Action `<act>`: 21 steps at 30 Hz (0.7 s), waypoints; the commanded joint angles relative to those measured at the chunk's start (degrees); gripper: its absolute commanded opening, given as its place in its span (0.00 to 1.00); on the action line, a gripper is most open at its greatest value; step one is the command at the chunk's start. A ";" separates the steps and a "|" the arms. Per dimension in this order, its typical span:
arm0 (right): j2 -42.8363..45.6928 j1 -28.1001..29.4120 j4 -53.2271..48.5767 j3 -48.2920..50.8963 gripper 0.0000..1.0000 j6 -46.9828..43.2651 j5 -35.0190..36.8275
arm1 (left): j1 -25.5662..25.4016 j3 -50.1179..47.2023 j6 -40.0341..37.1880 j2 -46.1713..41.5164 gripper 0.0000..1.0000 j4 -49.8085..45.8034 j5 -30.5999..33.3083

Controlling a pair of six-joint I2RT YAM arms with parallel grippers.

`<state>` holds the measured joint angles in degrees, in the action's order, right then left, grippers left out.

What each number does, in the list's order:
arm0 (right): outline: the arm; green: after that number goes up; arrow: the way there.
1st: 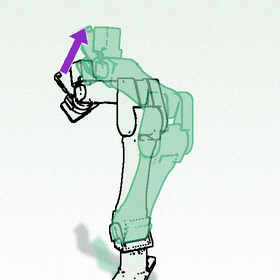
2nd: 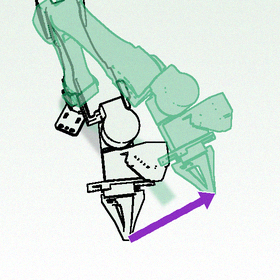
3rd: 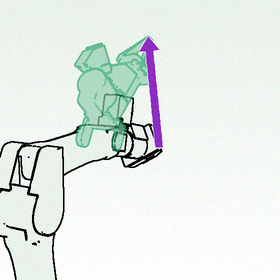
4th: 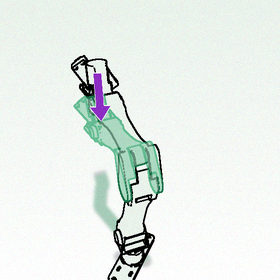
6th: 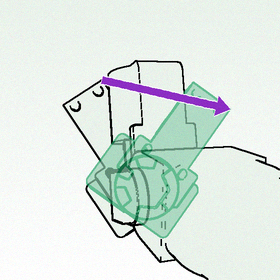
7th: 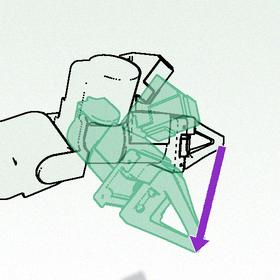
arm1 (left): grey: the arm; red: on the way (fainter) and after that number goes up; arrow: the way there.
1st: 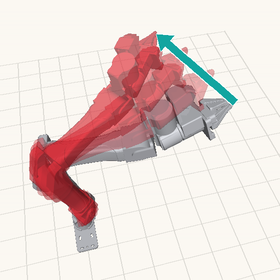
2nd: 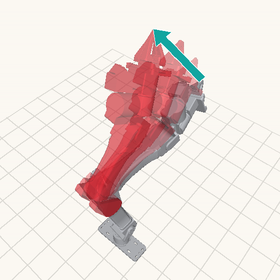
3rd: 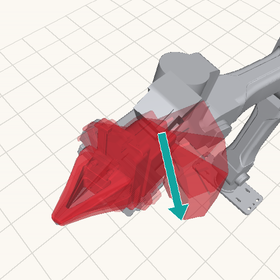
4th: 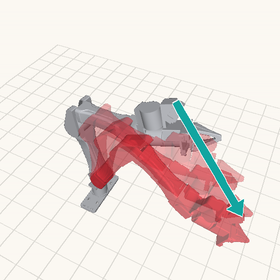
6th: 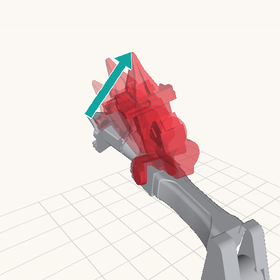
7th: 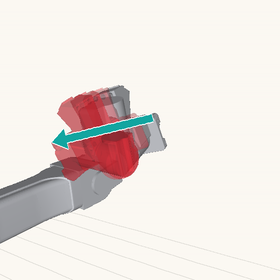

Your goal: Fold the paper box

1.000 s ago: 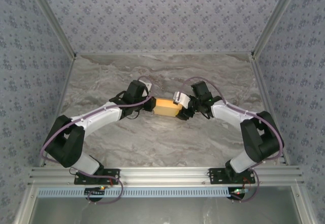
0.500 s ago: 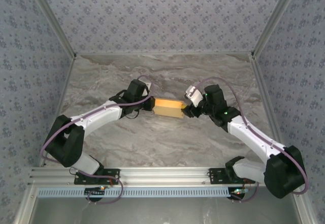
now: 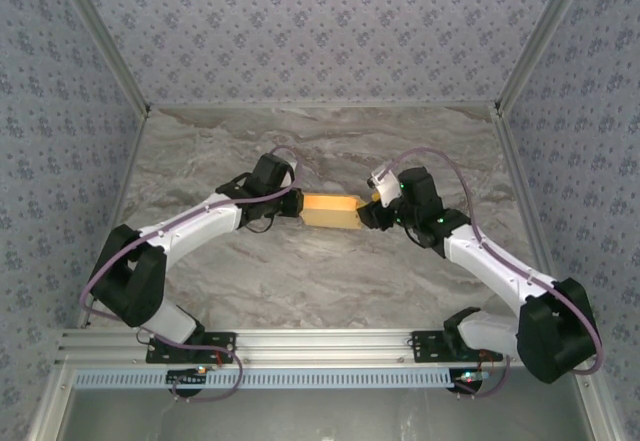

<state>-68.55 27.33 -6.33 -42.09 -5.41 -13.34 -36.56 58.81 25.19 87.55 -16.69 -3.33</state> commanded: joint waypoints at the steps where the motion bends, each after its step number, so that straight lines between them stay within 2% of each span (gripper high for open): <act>1: -1.00 0.36 -3.33 -2.31 0.53 -1.06 -2.68 | -0.43 1.65 0.90 0.87 0.13 -3.26 0.48; 6: -2.88 0.60 -2.29 -3.48 0.51 -1.00 -2.03 | -0.43 2.40 1.00 1.30 0.13 -3.92 0.43; 12: -5.47 2.50 -1.92 -6.51 0.36 0.13 -0.55 | -0.69 3.34 1.01 1.94 0.13 -4.71 0.43; 15: -6.47 3.83 -2.48 -7.69 0.31 0.43 1.84 | -0.87 3.89 1.17 2.03 0.13 -5.04 0.52; 19: -8.61 5.05 -4.70 -9.96 0.19 1.97 5.48 | -0.93 4.79 2.70 1.93 0.14 -5.98 0.14; 21: -9.54 5.74 -5.55 -10.91 0.17 3.45 6.99 | -1.08 5.08 3.48 1.51 0.14 -6.08 -0.19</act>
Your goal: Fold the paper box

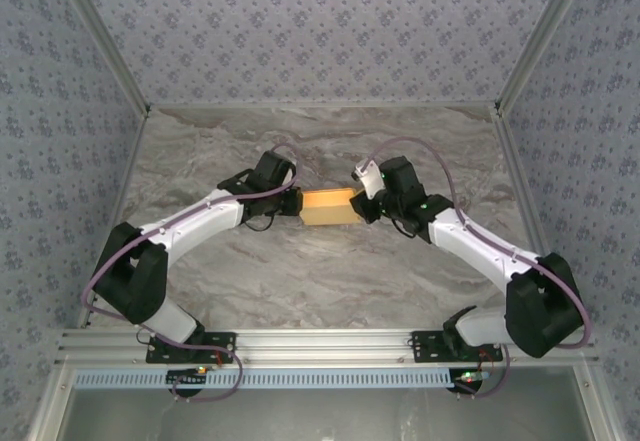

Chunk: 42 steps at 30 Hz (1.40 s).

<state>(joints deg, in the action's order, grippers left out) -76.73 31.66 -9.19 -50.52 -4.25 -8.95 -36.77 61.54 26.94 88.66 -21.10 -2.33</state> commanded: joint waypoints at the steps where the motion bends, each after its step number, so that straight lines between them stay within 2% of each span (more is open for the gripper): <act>1: -1.65 1.83 -3.18 -2.81 0.16 3.46 3.92 | -0.97 2.55 1.91 0.23 0.15 -1.74 -1.26; 8: -4.48 3.84 -9.11 -7.55 0.14 9.28 8.63 | -1.54 4.11 2.28 1.09 0.16 -2.70 -0.92; 13: -9.47 4.06 -20.25 -16.36 0.16 17.54 10.70 | -1.93 5.11 2.25 1.85 0.16 -3.23 -0.38; 15: -10.29 4.37 -21.72 -17.27 0.16 18.74 10.90 | -2.12 5.26 2.18 1.95 0.16 -3.57 0.15; 28: -13.73 5.91 -24.95 -22.67 0.17 21.45 10.87 | -2.09 7.97 2.83 1.89 0.19 -6.60 0.48; 33: -14.06 6.15 -25.00 -22.69 0.24 21.07 12.03 | -2.14 8.77 2.51 1.95 0.19 -7.29 0.55; 42: -14.08 6.04 -25.00 -22.15 0.19 21.38 13.71 | -2.16 8.19 2.42 2.04 0.19 -7.02 0.66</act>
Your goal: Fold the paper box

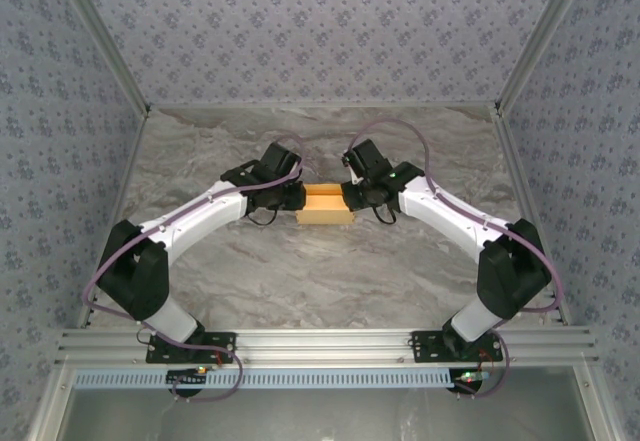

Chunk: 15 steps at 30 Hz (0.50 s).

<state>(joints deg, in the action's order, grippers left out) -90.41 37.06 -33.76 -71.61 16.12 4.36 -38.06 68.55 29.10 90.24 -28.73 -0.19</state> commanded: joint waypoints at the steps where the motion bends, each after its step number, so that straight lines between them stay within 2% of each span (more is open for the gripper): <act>1: -0.48 0.61 -0.43 -0.97 0.18 0.86 0.68 | -0.86 0.98 0.17 0.55 0.19 0.68 -1.48; 15: -1.24 0.67 -3.43 -0.02 0.18 -1.12 2.17 | -1.20 -1.46 0.08 1.17 0.18 1.49 -0.44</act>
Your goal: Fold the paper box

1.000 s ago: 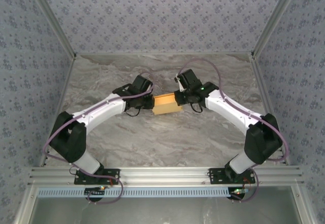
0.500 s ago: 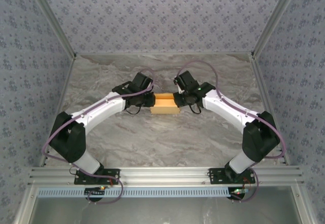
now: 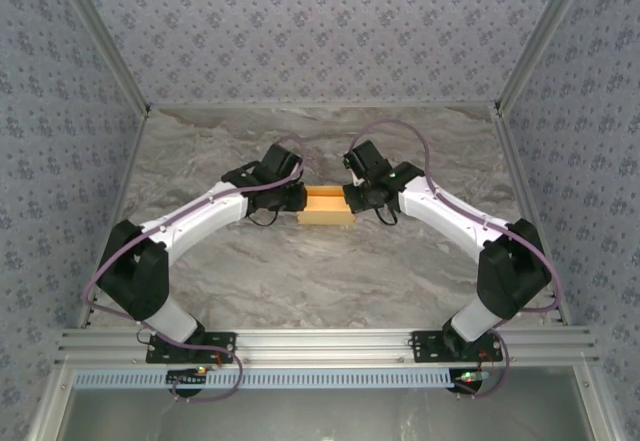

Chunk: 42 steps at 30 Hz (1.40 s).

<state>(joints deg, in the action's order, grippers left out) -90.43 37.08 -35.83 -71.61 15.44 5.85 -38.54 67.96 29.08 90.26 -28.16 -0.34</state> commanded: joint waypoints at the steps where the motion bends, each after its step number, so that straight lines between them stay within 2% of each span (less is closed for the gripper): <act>1: -1.15 0.67 -0.96 0.39 0.18 -0.18 0.58 | -0.84 -1.08 0.01 1.15 0.18 0.92 -0.11; 19: -0.26 1.06 1.12 4.90 0.19 0.29 1.69 | -2.26 -2.61 -3.15 1.98 0.16 0.01 5.71; 24: 4.04 1.03 4.98 6.24 0.37 -0.43 -0.78 | -2.82 -2.88 -3.48 2.75 0.15 0.50 7.40; 27: 7.80 0.65 8.34 9.25 0.48 -5.89 -3.64 | -3.02 -2.75 -4.00 3.08 0.14 0.23 7.81; 32: 13.71 -2.59 9.23 13.42 0.52 -15.22 -7.41 | -3.11 -2.89 -4.38 3.09 0.14 0.38 8.03; 37: 18.03 -7.86 11.05 15.27 0.57 -20.37 -12.01 | -3.03 -3.10 -4.42 3.08 0.14 0.56 7.87; 39: 19.04 -10.10 13.54 16.71 0.59 -25.76 -18.52 | -3.06 -3.28 -4.30 3.08 0.13 0.92 7.81; 42: 20.27 -10.67 18.20 20.14 0.64 -38.85 -22.61 | -3.11 -3.41 -4.21 3.09 0.13 1.17 7.52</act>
<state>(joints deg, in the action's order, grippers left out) -71.33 26.50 -22.24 -54.30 -9.85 -9.21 -41.01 66.13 25.74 91.96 -24.88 7.60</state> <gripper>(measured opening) 0.627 0.134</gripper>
